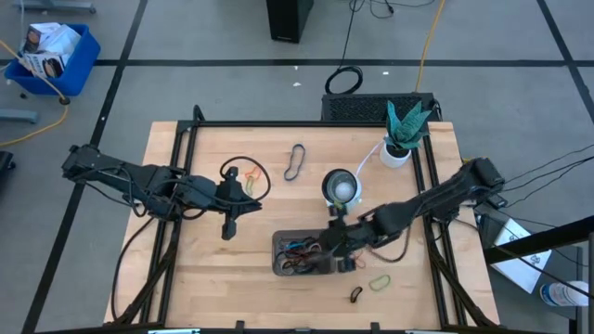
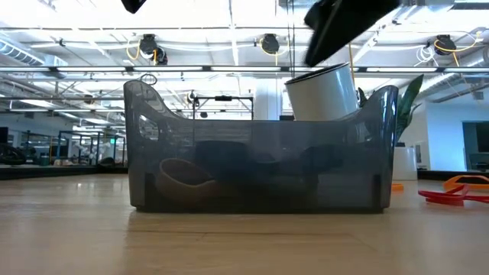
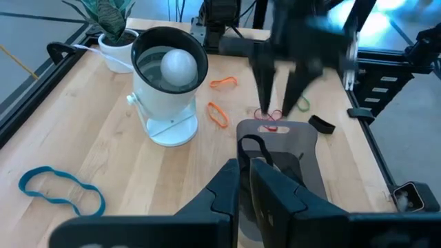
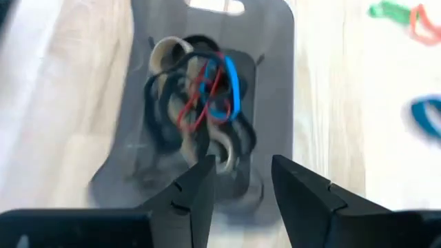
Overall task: Pick and place rubber bands into bin
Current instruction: Put the red rubber band into the black bin
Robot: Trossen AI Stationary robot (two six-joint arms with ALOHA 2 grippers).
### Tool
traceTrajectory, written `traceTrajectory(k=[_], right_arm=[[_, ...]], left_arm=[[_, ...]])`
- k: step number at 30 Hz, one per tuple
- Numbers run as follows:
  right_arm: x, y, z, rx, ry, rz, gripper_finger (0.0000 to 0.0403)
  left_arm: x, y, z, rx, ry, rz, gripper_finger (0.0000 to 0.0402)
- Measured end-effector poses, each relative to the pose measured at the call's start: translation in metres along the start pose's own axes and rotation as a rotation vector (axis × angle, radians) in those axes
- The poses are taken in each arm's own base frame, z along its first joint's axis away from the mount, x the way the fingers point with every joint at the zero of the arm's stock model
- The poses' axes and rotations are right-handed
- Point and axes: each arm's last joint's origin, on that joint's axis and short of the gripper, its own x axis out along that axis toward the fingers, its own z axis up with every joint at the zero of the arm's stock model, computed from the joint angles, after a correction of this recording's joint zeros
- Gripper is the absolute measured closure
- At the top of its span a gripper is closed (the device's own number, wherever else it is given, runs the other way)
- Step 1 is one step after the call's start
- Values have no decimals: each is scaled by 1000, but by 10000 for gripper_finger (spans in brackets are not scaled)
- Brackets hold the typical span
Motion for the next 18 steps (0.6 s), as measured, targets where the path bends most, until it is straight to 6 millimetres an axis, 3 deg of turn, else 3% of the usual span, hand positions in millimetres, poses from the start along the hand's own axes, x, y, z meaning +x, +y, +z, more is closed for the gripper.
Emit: traceTrajectory(k=[5,9,14,18], right_arm=[[-45,-7,-9,73,7,79,267],[-65,-5,-17,43,18,85,264],[-68,3,-25,44,58,92,265],[-53,8,-39,60,89,89,268]], left_arm=[[0,0,0,22,0,0,360],[0,0,0,24,0,0,360],[0,0,0,25,0,0,360],[0,0,0,25,0,0,360]])
